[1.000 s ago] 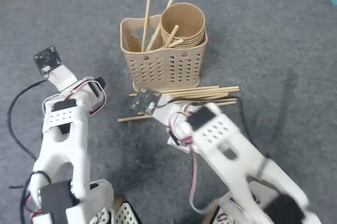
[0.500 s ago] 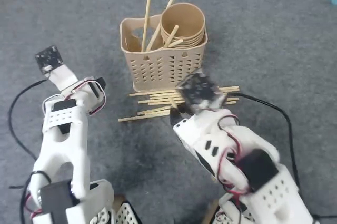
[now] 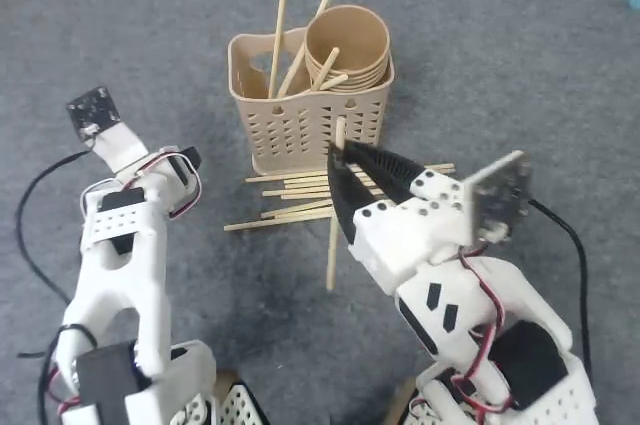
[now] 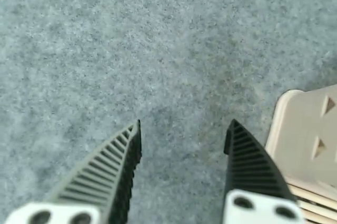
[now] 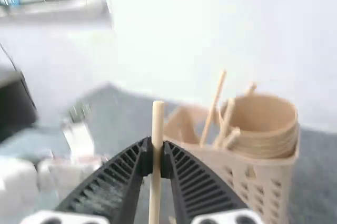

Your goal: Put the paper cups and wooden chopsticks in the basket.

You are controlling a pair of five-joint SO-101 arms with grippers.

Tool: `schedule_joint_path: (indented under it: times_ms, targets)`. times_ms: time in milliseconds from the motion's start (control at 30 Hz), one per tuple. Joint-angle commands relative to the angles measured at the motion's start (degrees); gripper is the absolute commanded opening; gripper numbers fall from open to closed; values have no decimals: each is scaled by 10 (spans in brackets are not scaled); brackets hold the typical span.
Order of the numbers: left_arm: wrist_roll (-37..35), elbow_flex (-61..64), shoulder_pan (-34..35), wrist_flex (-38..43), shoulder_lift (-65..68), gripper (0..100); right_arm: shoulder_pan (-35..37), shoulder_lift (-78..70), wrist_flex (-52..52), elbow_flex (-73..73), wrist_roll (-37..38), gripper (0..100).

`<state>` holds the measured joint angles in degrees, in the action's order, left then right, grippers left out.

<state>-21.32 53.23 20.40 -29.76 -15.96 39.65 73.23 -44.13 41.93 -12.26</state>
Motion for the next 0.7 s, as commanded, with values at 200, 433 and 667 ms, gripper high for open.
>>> schedule_joint_path:
  times_ms: [200, 433, 667]
  targets:
    - [5, -6, -1, 10, 0, 239, -22, 9, 210, -18, -24, 9]
    - [6, -8, 0, 11, 0, 239, -116, -74, 356, -98, -24, 9]
    - [6, -10, -1, 13, 0, 239, -137, -232, 397, -222, -27, 8]
